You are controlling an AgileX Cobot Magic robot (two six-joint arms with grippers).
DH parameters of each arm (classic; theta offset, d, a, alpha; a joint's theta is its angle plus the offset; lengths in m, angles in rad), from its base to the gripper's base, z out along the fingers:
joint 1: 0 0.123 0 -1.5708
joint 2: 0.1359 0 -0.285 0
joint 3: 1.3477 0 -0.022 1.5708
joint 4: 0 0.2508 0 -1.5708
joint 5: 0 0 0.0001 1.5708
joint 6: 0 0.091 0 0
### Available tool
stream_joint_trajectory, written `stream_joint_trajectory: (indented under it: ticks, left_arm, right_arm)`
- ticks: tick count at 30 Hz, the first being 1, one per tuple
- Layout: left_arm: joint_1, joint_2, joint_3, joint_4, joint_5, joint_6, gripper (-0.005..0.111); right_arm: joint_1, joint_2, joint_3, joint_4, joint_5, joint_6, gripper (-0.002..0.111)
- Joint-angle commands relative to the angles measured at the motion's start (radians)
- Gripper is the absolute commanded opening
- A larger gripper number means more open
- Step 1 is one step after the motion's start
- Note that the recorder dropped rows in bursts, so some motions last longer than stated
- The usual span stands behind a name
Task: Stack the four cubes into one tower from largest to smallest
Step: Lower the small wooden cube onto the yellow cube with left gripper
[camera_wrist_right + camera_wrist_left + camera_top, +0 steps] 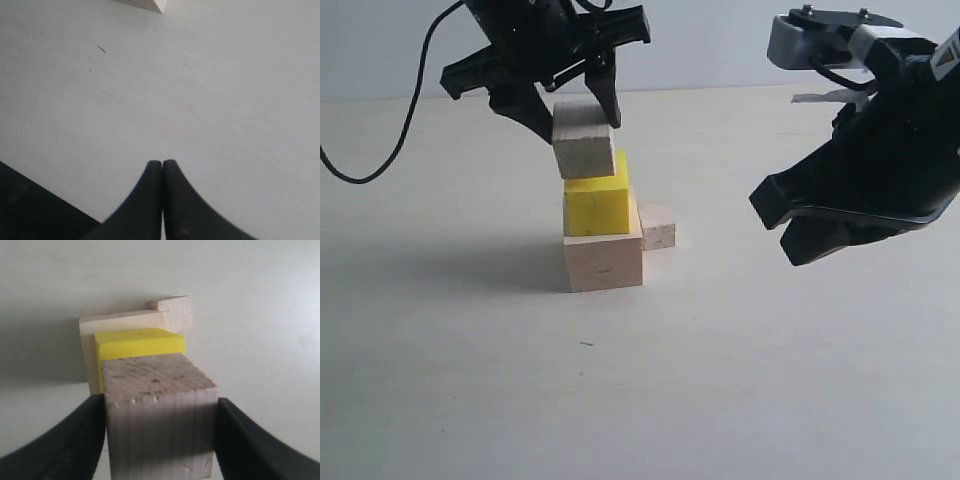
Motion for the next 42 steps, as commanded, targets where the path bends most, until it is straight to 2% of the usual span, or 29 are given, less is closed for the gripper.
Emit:
stream_joint_trajectory:
  ticks: [1, 10, 12, 14, 15, 18, 24, 42]
  left_arm:
    - [-0.003, 0.006, 0.004, -0.013, -0.003, -0.004, 0.0]
    - [-0.003, 0.011, 0.004, -0.013, -0.003, 0.002, 0.0]
    - [-0.003, 0.011, 0.004, -0.013, -0.003, 0.001, 0.004]
    - [-0.003, 0.011, 0.004, -0.013, -0.003, 0.001, 0.016]
    - [-0.003, 0.011, 0.004, -0.013, -0.003, 0.001, 0.026]
    - [-0.003, 0.011, 0.004, -0.015, -0.003, 0.001, 0.041]
    - [-0.003, 0.011, 0.004, -0.015, -0.003, 0.008, 0.052]
    - [-0.003, 0.032, 0.004, -0.02, -0.003, 0.02, 0.052]
  right_arm:
    - [-0.003, -0.006, 0.004, 0.004, 0.002, -0.007, 0.0]
    - [-0.003, -0.006, 0.004, 0.004, 0.002, -0.007, 0.0]
    - [-0.003, -0.006, 0.004, 0.004, 0.002, -0.007, 0.0]
    - [-0.003, -0.006, 0.004, 0.004, 0.002, -0.007, 0.0]
    - [-0.003, -0.006, 0.004, 0.004, 0.002, -0.007, 0.0]
    - [-0.003, -0.006, 0.004, 0.004, 0.002, -0.007, 0.0]
    - [-0.003, -0.006, 0.004, 0.004, 0.002, -0.007, 0.0]
    - [-0.003, -0.006, 0.004, 0.004, 0.002, -0.007, 0.0]
